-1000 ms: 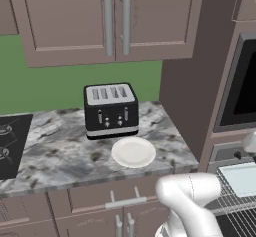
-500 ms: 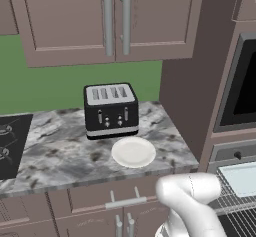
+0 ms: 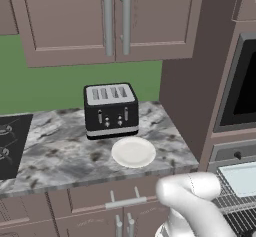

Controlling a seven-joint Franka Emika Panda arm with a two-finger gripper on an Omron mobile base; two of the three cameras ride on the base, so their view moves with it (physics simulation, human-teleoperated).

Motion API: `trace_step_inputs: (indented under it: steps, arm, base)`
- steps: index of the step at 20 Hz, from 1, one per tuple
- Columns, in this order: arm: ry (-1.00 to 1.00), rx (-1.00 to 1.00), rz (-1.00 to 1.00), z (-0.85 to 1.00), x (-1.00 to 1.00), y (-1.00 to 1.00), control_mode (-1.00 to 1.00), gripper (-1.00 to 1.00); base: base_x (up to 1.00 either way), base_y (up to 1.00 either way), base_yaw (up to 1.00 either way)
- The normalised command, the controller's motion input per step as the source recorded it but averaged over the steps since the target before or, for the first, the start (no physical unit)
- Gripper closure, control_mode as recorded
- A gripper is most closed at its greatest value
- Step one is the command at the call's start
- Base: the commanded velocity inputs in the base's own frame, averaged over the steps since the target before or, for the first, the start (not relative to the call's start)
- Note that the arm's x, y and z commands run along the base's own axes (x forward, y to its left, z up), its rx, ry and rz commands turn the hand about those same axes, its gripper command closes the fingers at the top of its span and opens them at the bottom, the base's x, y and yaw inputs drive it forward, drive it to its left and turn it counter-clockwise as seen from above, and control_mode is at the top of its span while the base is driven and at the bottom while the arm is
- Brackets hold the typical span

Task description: Place the broccoli on the top rack of the oven.

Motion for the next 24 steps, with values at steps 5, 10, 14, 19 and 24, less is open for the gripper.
trace_step_inputs:
  steps: [5,10,14,19,24]
  arm:
    - [-0.19,0.04,0.06,-0.81,0.64,-1.0,-1.0,1.0]
    - [-0.03,0.03,0.07,-0.26,0.79,-0.98,-1.0,1.0]
    - [0.01,0.02,0.07,-0.17,0.64,-0.73,-1.0,1.0]
    - [0.0,0.0,0.03,-0.64,0.52,-0.18,-1.0,1.0]
    - [0.0,0.0,0.03,-0.62,0.46,0.0,-1.0,1.0]
  base:
    - [0.0,0.0,0.0]
    - [0.0,0.0,0.0]
    - [0.0,0.0,0.0]
    - [0.0,0.0,0.0]
    - [0.0,0.0,0.0]
